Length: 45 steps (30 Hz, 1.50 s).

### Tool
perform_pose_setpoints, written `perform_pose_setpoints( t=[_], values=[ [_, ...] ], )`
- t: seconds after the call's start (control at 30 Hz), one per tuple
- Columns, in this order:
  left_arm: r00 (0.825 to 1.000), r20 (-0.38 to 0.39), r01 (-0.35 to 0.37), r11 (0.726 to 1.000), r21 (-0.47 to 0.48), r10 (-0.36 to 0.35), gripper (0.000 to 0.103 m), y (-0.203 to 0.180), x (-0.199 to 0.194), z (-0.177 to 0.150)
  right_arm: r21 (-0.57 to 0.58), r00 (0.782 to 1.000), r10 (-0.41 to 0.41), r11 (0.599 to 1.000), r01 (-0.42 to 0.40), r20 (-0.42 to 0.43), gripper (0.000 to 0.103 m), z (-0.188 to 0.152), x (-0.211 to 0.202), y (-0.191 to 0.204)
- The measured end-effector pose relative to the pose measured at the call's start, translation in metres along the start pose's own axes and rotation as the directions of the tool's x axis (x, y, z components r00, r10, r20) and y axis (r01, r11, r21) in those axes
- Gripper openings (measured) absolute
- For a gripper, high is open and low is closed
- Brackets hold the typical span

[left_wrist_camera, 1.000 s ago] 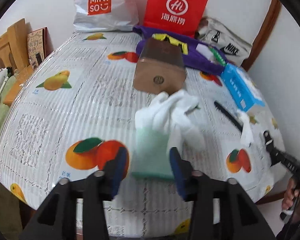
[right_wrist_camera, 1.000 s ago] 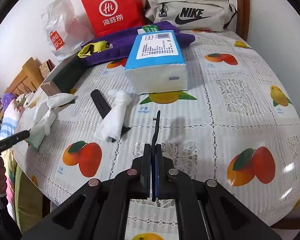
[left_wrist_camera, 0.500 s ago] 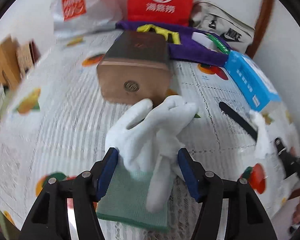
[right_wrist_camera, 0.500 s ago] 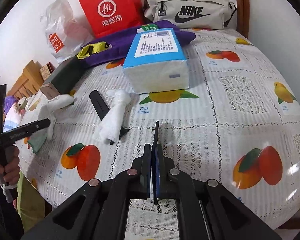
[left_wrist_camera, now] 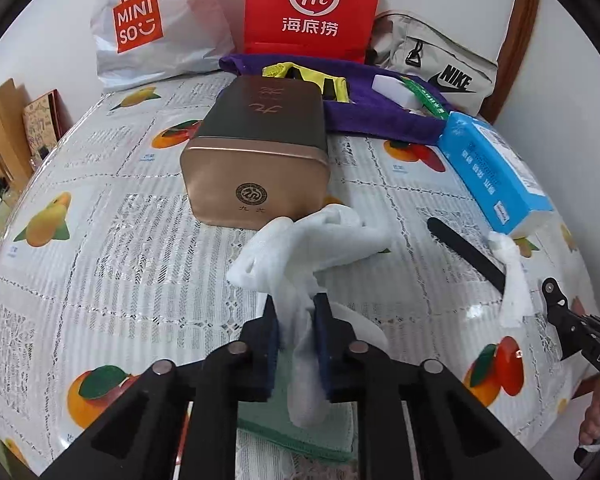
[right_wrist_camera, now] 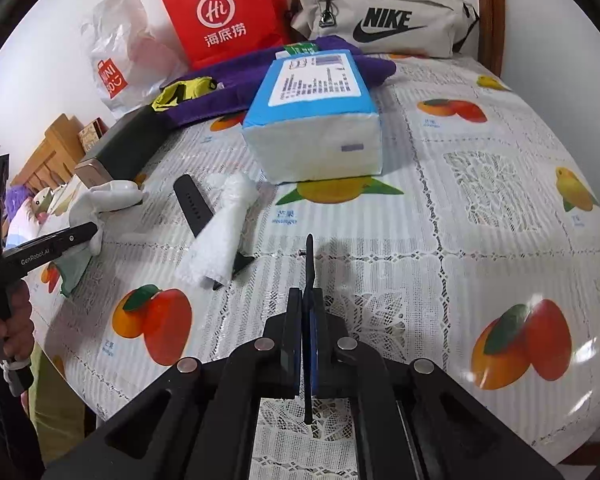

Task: Organize soft objects
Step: 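Lift the glove and cloth with the left tool while the right tool holds the strap, then carry the strap and the glove toward the purple towel with both tools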

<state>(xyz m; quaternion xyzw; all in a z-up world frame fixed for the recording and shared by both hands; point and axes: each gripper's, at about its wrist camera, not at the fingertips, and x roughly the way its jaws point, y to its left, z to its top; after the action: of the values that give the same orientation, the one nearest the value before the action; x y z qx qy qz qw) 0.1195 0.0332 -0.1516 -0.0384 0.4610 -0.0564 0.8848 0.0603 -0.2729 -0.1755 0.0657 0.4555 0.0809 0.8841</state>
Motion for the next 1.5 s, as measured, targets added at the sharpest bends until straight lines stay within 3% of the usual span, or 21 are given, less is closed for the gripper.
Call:
perform_pose_setpoints(
  t=[0.5,1.0,1.5],
  values=[
    [0.994,0.089,0.062,0.998,-0.031,-0.06,0.014,0.002,-0.052,0.013,-0.032,0.997,0.024,0.999,-0.022,0.077,0.003,0.025,-0.026,0.011],
    [0.988,0.148,0.054,0.998,-0.023,-0.05,0.014,-0.013,-0.079,0.048,-0.096,0.989,0.054,0.995,-0.042,0.136,0.003,0.067,-0.042,0.022],
    [0.984,0.175,0.029,0.997,-0.074,-0.015,0.014,0.0,-0.086,0.08,-0.117,0.98,0.043,0.993,-0.02,0.194,0.003,0.112,-0.052,0.02]
  ],
)
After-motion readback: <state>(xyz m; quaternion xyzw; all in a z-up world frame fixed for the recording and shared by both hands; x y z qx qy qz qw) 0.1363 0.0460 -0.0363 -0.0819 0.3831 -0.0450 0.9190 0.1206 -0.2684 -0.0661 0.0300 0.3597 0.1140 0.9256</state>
